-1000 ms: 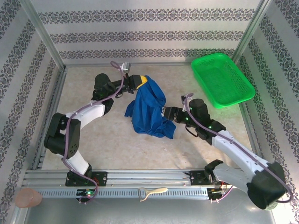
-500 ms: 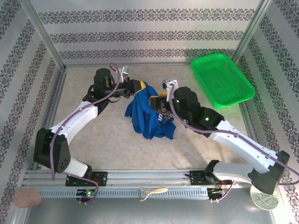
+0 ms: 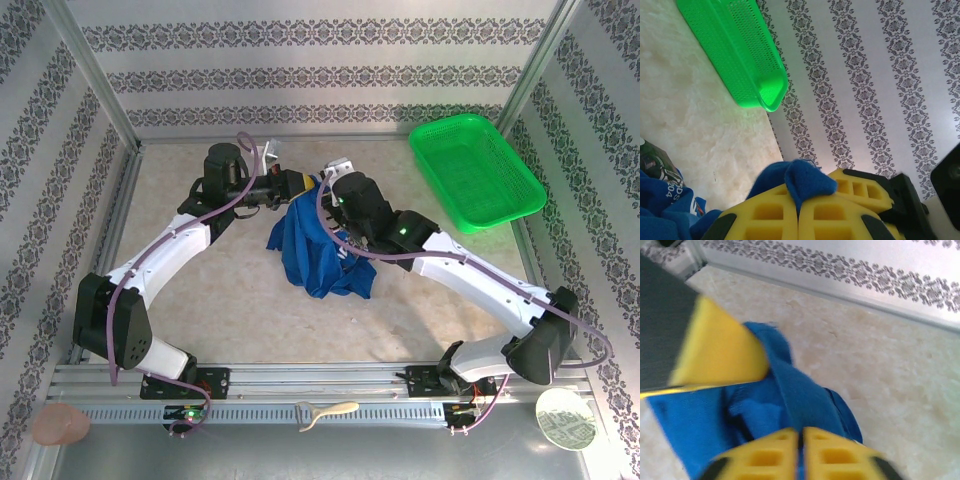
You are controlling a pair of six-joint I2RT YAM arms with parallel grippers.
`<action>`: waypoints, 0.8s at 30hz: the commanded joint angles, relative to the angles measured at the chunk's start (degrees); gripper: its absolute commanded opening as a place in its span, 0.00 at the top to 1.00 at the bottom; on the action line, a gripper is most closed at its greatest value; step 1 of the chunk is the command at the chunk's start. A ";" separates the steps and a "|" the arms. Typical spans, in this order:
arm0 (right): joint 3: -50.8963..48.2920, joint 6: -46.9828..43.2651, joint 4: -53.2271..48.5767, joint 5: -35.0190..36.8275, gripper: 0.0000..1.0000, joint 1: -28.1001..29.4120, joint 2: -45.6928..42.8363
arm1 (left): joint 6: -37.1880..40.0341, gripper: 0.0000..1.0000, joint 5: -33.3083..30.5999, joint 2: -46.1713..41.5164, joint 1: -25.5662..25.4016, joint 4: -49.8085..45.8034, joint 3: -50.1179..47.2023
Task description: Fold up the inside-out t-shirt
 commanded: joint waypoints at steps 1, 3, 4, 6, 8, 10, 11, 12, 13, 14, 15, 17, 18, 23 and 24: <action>2.21 0.98 -1.51 1.14 1.00 -2.63 -1.07 | 1.58 1.00 1.42 -1.09 -0.71 -0.89 1.49; 1.90 1.11 -1.69 -2.35 1.00 -4.21 -2.48 | 1.61 1.00 1.58 -0.94 -0.72 -0.80 1.49; 1.84 0.99 -1.80 -5.03 1.00 -5.12 -3.49 | 1.69 1.00 1.64 -0.75 -0.71 -0.77 1.59; 1.38 1.38 -1.25 -13.24 1.00 -7.19 -5.82 | 2.45 1.00 1.55 -0.24 -0.58 -1.20 2.00; -0.06 3.41 1.93 -26.52 1.00 -10.57 -9.20 | 3.12 1.00 1.42 0.59 -0.15 -1.32 2.82; -1.02 6.75 5.34 -36.27 1.00 -13.57 -12.04 | 3.86 0.80 1.33 1.57 0.75 -1.00 3.68; -1.28 8.34 7.03 -40.23 1.00 -14.94 -13.07 | 4.03 0.67 1.40 2.01 1.40 -0.57 4.21; -1.39 9.82 8.28 -42.78 1.00 -16.03 -13.80 | 4.06 0.58 1.74 2.39 1.96 0.35 4.58; -1.44 11.24 9.52 -44.73 1.00 -17.00 -14.38 | 4.21 0.50 1.92 2.64 2.62 1.13 4.93; -1.44 12.55 10.72 -46.19 1.00 -17.81 -14.85 | 4.37 0.44 2.16 2.68 3.32 1.64 5.24; -1.48 13.60 11.57 -46.92 1.00 -18.40 -15.07 | 4.60 0.40 2.62 2.60 3.94 2.26 5.30; -1.81 15.61 13.61 -48.32 1.00 -19.71 -15.25 | 5.82 0.35 3.18 1.62 5.32 2.89 4.68; -1.91 16.21 14.14 -48.49 1.00 -20.20 -15.21 | 6.56 0.33 3.29 0.92 5.69 3.00 4.09; -2.62 19.73 17.77 -49.78 1.00 -22.15 -14.62 | 9.18 0.31 2.61 -3.22 5.38 3.29 -2.85; -2.62 19.99 18.05 -49.69 1.00 -22.22 -14.46 | 7.88 0.31 2.03 -4.29 5.04 5.47 -4.69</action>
